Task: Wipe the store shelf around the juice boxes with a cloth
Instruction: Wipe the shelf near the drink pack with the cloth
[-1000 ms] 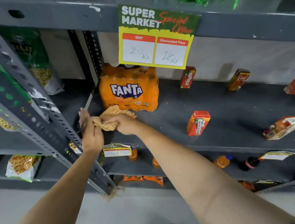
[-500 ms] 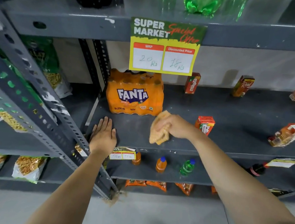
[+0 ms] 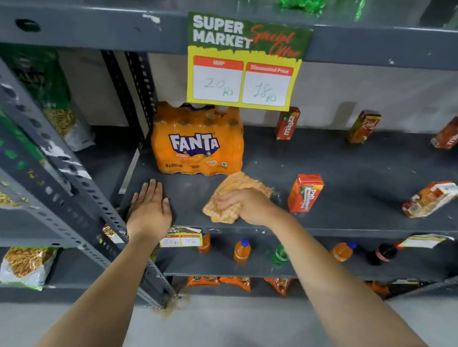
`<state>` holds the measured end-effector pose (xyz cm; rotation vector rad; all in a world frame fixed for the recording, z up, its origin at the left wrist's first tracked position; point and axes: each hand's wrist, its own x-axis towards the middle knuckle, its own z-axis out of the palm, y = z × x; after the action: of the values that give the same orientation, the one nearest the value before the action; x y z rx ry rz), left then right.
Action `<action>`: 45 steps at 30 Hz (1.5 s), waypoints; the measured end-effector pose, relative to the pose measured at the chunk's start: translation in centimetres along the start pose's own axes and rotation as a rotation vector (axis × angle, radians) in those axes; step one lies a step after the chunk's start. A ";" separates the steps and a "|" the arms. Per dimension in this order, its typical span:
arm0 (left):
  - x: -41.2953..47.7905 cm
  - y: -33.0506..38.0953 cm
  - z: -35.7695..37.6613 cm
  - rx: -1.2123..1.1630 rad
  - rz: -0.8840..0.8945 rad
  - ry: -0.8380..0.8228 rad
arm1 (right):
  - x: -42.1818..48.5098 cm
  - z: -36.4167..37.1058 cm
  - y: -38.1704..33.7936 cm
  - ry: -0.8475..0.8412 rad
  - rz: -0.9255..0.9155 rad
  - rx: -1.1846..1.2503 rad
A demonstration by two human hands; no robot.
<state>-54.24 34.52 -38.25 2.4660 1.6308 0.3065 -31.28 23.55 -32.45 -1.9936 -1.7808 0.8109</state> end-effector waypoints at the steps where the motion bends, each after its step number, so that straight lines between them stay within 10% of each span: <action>1: 0.0 0.0 0.0 -0.001 -0.002 0.004 | -1.1 -1.2 -0.2 0.001 -0.007 0.045; 4: 0.0 0.1 -0.1 -0.007 -0.006 0.008 | -1.7 -5.2 -0.8 0.233 -0.010 0.182; 9: -0.2 0.3 -0.2 -0.016 -0.009 0.009 | 3.0 -9.6 -1.6 1.090 0.236 0.158; 20: 0.0 -0.2 0.5 -0.043 -0.015 0.059 | 11.8 -7.3 2.5 0.212 0.372 -0.333; 45: -0.2 0.3 -0.1 -0.026 -0.028 0.033 | 0.6 0.0 0.3 0.188 0.337 -0.235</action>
<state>-54.05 34.23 -38.05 2.4296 1.6624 0.3637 -31.03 24.11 -32.75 -2.4772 -1.5149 0.4999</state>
